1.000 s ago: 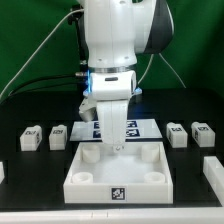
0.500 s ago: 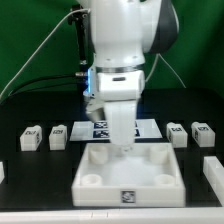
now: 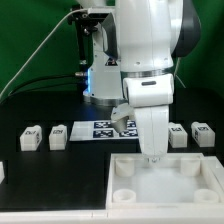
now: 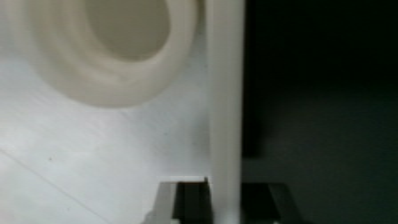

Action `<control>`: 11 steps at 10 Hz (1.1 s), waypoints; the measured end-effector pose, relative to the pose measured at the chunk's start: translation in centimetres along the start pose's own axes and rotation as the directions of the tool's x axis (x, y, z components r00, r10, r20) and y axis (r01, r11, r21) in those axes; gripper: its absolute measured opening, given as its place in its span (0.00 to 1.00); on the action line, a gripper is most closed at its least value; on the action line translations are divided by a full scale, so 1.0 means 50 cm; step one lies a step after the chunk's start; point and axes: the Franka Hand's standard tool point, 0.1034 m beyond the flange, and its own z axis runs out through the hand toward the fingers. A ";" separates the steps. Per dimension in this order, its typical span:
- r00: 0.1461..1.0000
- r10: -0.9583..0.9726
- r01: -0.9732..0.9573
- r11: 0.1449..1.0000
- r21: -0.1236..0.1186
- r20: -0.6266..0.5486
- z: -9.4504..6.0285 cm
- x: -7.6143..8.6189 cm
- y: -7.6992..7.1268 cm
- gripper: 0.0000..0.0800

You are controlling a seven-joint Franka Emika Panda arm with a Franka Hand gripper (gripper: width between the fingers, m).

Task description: Assemble one leg

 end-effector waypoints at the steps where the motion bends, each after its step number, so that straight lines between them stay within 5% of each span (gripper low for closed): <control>1: 1.000 -0.015 0.015 1.000 0.018 0.008 0.000 0.000 0.003 0.07; 3: 0.999 -0.032 0.031 0.998 0.058 0.023 0.000 0.000 0.004 0.07; 6: 1.000 -0.016 0.014 0.998 0.058 0.024 0.000 -0.001 0.002 0.07; 7: 1.000 -0.014 0.013 0.998 0.058 0.024 0.001 -0.002 0.002 0.30; 8: 1.000 -0.014 0.013 0.998 0.058 0.024 0.001 -0.002 0.002 0.30; 10: 1.000 -0.013 0.012 0.998 0.058 0.024 0.001 -0.003 0.002 0.71; 11: 1.000 -0.013 0.011 0.998 0.058 0.024 0.001 -0.003 0.002 0.78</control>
Offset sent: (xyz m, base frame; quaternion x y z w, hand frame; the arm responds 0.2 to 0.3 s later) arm 0.0141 0.0294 0.0069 -0.0372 0.0250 0.0235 0.9987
